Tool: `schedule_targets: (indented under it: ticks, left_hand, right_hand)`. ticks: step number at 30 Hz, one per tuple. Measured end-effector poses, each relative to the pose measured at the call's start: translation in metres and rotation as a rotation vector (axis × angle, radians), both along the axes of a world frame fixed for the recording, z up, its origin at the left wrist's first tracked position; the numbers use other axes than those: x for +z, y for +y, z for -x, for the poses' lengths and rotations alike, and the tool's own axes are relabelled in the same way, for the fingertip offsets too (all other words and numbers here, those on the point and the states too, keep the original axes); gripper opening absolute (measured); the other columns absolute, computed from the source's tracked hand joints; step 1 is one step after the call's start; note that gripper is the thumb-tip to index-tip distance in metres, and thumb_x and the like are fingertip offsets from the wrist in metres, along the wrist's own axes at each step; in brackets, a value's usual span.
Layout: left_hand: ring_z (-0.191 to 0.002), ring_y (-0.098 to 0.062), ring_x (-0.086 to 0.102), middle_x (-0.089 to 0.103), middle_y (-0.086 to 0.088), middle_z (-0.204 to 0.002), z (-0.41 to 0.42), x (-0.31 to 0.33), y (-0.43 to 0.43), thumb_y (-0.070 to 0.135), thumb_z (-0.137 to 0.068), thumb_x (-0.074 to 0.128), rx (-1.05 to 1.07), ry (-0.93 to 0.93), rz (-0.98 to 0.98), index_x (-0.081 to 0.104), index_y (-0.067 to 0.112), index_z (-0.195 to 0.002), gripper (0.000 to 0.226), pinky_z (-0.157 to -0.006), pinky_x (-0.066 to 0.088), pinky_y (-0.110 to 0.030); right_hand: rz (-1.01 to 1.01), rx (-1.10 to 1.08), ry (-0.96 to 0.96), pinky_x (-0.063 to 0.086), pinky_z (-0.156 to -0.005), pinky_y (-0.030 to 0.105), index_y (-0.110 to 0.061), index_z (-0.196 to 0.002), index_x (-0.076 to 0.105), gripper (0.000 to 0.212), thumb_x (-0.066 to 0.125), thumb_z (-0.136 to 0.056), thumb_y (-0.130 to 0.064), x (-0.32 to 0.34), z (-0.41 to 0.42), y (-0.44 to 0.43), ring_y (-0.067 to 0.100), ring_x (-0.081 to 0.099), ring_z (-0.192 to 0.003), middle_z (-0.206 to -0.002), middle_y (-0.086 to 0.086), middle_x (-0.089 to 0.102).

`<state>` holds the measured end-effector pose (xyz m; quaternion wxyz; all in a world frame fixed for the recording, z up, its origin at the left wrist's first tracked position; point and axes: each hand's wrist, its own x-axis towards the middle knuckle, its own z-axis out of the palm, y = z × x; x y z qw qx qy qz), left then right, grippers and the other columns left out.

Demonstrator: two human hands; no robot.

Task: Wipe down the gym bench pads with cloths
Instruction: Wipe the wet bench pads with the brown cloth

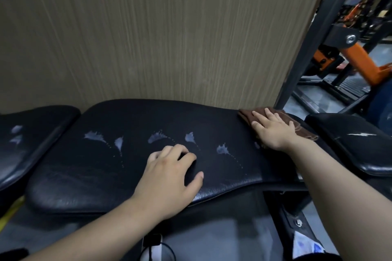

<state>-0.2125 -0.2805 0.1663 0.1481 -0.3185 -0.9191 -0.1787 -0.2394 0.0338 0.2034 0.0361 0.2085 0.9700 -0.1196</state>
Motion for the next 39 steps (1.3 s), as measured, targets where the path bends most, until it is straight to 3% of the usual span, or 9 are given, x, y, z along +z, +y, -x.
schedule_targets:
  ticks: [7, 19, 39]
  left_hand:
    - [-0.094, -0.014, 0.055, 0.057, 0.013, -0.102, -0.001, -0.002, -0.001, 0.056, -0.086, 0.046, 0.014, 0.024, 0.005, 0.069, 0.027, -0.104, 0.041, -0.086, 0.045, -0.036]
    - [-0.096, -0.014, 0.058, 0.059, 0.01, -0.102, -0.004, -0.001, -0.002, 0.053, -0.088, 0.044, 0.007, 0.034, 0.017, 0.07, 0.025, -0.101, 0.041, -0.088, 0.048, -0.036]
    - [-0.096, -0.016, 0.063, 0.063, 0.006, -0.102, 0.002, -0.01, 0.002, 0.048, -0.081, 0.053, -0.018, 0.087, -0.024, 0.071, 0.023, -0.094, 0.034, -0.089, 0.053, -0.045]
  right_hand:
    - [-0.003, 0.15, -0.028, -0.002, -0.118, 0.057, -0.044, -0.155, 0.011, 0.054, 0.021, -0.102, -0.054, -0.001, -0.04, -0.04, 0.025, -0.003, -0.152, -0.166, -0.002, -0.008]
    - [-0.077, 0.218, 0.002, -0.007, -0.118, 0.055, -0.038, -0.156, -0.001, 0.058, 0.017, -0.102, -0.052, -0.007, -0.097, -0.137, 0.026, -0.014, -0.151, -0.165, 0.001, -0.016]
    - [-0.004, 0.114, 0.0, -0.006, -0.116, 0.061, -0.041, -0.155, 0.011, 0.057, 0.018, -0.1, -0.056, -0.006, 0.063, -0.077, 0.026, -0.004, -0.152, -0.166, -0.001, -0.004]
